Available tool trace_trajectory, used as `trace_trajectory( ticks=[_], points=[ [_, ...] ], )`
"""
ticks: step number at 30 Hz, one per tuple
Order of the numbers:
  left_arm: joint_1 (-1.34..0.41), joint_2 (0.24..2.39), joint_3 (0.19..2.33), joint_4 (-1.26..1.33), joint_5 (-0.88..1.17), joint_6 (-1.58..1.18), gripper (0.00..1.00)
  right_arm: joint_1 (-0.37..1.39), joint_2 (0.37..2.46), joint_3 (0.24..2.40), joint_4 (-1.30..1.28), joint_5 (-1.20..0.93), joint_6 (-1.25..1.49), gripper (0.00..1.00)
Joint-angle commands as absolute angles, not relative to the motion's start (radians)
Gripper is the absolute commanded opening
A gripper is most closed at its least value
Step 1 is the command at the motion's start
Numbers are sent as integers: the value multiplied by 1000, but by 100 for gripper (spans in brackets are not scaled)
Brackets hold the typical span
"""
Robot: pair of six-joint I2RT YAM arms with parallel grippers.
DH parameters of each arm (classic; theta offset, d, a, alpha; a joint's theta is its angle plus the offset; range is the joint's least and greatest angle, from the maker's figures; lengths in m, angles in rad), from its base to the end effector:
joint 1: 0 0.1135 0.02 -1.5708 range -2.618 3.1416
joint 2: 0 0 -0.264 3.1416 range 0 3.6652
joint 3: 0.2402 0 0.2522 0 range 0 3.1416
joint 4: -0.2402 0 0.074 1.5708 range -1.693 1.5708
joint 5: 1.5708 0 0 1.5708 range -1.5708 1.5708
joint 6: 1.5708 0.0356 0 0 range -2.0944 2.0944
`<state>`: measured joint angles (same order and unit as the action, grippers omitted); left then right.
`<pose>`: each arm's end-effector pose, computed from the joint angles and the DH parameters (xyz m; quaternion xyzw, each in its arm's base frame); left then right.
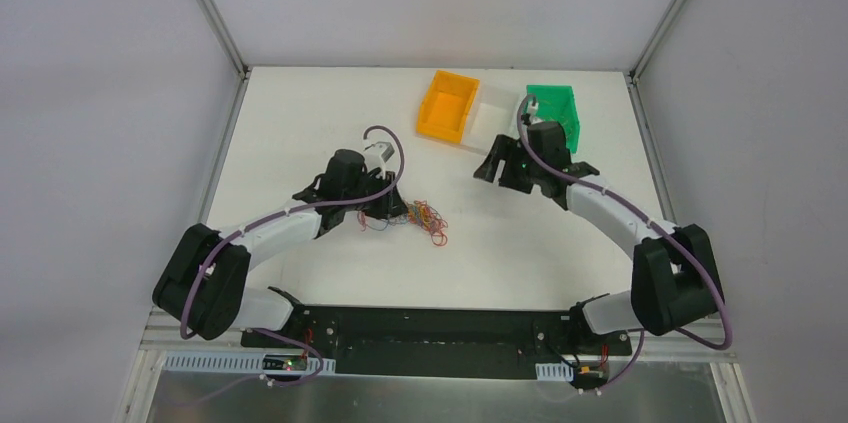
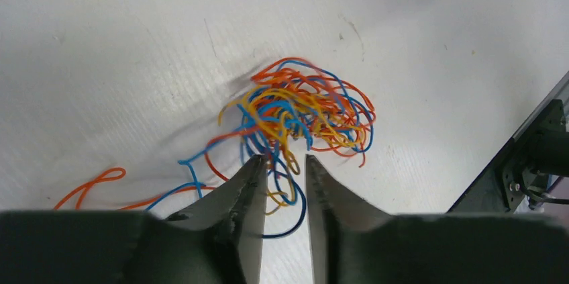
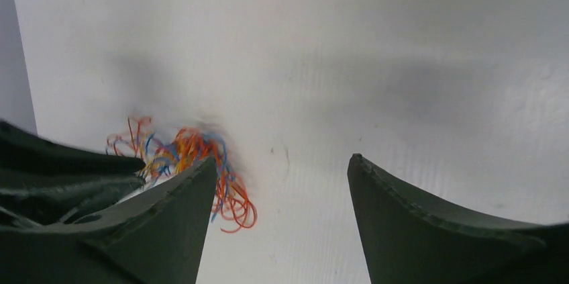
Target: Untangle the cables
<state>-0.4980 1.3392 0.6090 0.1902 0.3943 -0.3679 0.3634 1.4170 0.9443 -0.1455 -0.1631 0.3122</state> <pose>0.2338 -0.1427 0.1968 0.1518 0.8452 -0.3575 0.3672 0.2913 0.1170 0.2530 -0.0600 0.8845 0.2197 0.4072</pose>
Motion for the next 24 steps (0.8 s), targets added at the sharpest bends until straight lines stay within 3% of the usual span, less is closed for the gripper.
trace_trajectory(
  ticks=[1, 4, 8, 20, 24],
  points=[
    [-505, 1321, 686, 166, 402, -372, 40, 436, 1359, 793, 113, -383, 310, 72],
    [-505, 1300, 699, 119, 380, -373, 58, 490, 1371, 710, 231, -397, 325, 68],
    [-506, 1237, 691, 61, 304, -387, 73, 559, 1414, 674, 324, -425, 325, 64],
    [-506, 1282, 843, -156, 262, -399, 71, 695, 1545, 742, 298, -371, 288, 57],
    [-512, 1333, 890, -187, 283, -414, 67, 703, 1567, 760, 268, -333, 282, 40]
  ],
)
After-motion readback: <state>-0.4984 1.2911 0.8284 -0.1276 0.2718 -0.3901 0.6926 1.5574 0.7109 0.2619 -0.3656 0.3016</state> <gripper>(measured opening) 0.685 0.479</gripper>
